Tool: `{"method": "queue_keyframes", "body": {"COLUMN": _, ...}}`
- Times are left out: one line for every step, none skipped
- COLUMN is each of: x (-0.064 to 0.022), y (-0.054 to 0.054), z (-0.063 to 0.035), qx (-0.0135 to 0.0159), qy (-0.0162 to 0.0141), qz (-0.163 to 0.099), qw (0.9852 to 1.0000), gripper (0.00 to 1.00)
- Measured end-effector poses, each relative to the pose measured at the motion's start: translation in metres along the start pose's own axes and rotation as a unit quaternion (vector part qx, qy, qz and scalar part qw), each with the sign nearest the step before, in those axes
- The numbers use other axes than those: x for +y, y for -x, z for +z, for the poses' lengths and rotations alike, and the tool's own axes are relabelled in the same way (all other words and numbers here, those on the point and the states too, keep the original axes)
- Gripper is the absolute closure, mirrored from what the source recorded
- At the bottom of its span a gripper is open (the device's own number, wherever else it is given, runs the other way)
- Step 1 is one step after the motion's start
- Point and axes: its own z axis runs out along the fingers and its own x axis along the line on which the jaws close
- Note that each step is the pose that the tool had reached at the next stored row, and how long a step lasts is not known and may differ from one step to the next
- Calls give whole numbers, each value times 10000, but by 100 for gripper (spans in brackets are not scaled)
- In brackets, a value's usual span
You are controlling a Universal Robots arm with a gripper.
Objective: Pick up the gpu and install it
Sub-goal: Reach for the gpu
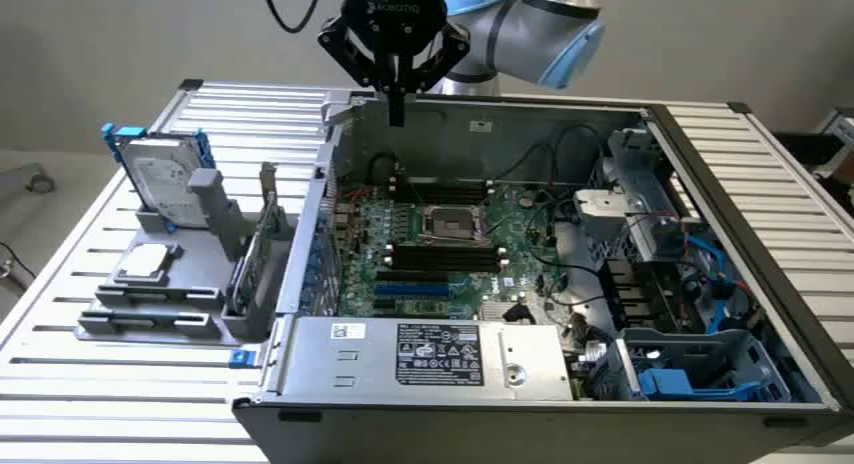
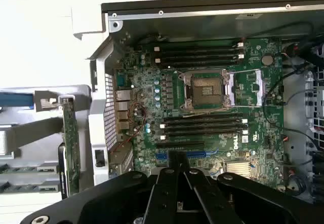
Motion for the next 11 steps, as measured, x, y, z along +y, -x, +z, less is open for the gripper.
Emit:
{"method": "queue_keyframes", "body": {"x": 0, "y": 0, "z": -4, "qx": 0, "qy": 0, "qz": 0, "qw": 10000, "gripper": 89}}
{"method": "queue_keyframes", "body": {"x": 0, "y": 0, "z": -7, "qx": 0, "qy": 0, "qz": 0, "qw": 10000, "gripper": 89}}
{"method": "queue_keyframes", "body": {"x": 1, "y": 0, "z": -11, "qx": 0, "qy": -1, "qz": 0, "qw": 10000, "gripper": 89}}
{"method": "queue_keyframes", "body": {"x": 1, "y": 0, "z": -14, "qx": 0, "qy": 0, "qz": 0, "qw": 10000, "gripper": 89}}
{"method": "queue_keyframes", "body": {"x": 1, "y": 0, "z": -18, "qx": 0, "qy": -1, "qz": 0, "qw": 10000, "gripper": 89}}
{"method": "queue_keyframes", "body": {"x": 1, "y": 0, "z": -21, "qx": 0, "qy": -1, "qz": 0, "qw": 10000, "gripper": 89}}
{"method": "queue_keyframes", "body": {"x": 1, "y": 0, "z": -24, "qx": 0, "qy": 0, "qz": 0, "qw": 10000, "gripper": 89}}
{"method": "queue_keyframes", "body": {"x": 2, "y": 0, "z": -27, "qx": 0, "qy": 0, "qz": 0, "qw": 10000, "gripper": 89}}
{"method": "queue_keyframes", "body": {"x": 1, "y": -11, "z": -27, "qx": -1, "qy": 0, "qz": 0, "qw": 10000, "gripper": 89}}
{"method": "queue_keyframes", "body": {"x": 4, "y": -51, "z": -28, "qx": -14, "qy": 0, "qz": -1, "qw": 10000, "gripper": 89}}
{"method": "queue_keyframes", "body": {"x": 14, "y": -91, "z": -28, "qx": -24, "qy": -1, "qz": -1, "qw": 10000, "gripper": 89}}
